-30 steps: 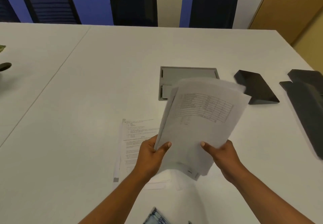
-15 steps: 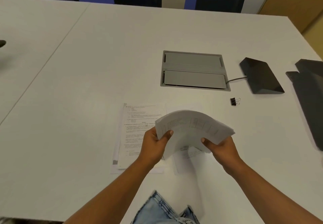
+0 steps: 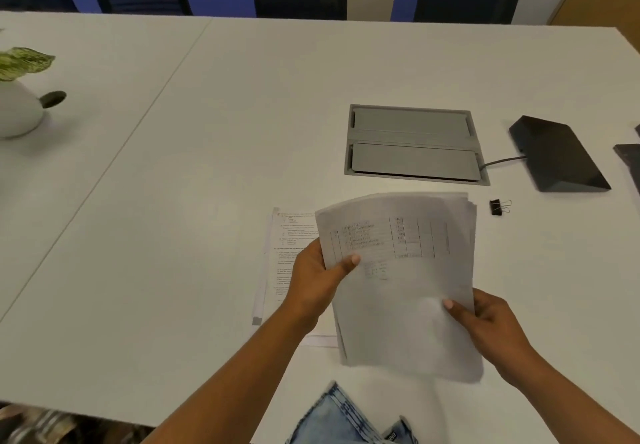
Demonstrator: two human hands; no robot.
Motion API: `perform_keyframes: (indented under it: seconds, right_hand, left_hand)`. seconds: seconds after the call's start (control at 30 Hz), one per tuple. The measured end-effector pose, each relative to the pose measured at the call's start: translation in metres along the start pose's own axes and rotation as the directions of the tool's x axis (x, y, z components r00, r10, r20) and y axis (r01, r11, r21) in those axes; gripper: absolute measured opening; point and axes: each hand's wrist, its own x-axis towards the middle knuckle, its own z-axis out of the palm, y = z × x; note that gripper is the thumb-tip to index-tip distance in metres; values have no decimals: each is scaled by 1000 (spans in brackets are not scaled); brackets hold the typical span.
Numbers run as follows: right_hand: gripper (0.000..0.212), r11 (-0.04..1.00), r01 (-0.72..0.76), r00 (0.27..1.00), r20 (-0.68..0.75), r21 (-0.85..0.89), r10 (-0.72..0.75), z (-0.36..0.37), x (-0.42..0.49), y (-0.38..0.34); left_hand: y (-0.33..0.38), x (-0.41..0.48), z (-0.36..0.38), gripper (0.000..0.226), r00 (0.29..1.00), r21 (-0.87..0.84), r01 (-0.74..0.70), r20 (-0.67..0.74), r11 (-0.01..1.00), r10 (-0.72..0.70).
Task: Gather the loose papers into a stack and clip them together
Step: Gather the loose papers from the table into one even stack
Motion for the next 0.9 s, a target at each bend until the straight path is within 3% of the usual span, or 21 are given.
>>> perform_keyframes:
  seconds: [0.13,0.23,0.43,0.53,0.67,0.8,0.9]
  right_hand:
    - [14,998,-61,995,-75,13,61,-7,-2,22]
    - [13,993,-100,988,-114,58,106,-14,-6,35]
    - [20,976,-169,963,-187,135,192,-26,-14,41]
    - [17,963,-191,954,-193,192,228,-27,-16,40]
    - [9,962,-198,961,-158,189,229,-24,-19,38]
    - [16,970,-183,972,-120,159,203,-17,-23,31]
    - [22,976,-171,974,-124,137,188,-14,-25,29]
  left_hand:
    - [-33,3,-28,73,979,202,168,-145,965,-140]
    - [-65,-1,-54,82,904,480,373,-380,794,-196]
    - [-104,-15,-71,100,690,517,692,-680,503,-250]
    - [-118,-15,-73,95,644,410,727,-685,551,-340]
    - [-130,-18,-82,64,674,272,662,-623,698,-397]
    - [-123,-13,-78,75,630,308,701,-690,643,-356]
    - [-124,-6,-70,80,650,352,701,-673,621,-353]
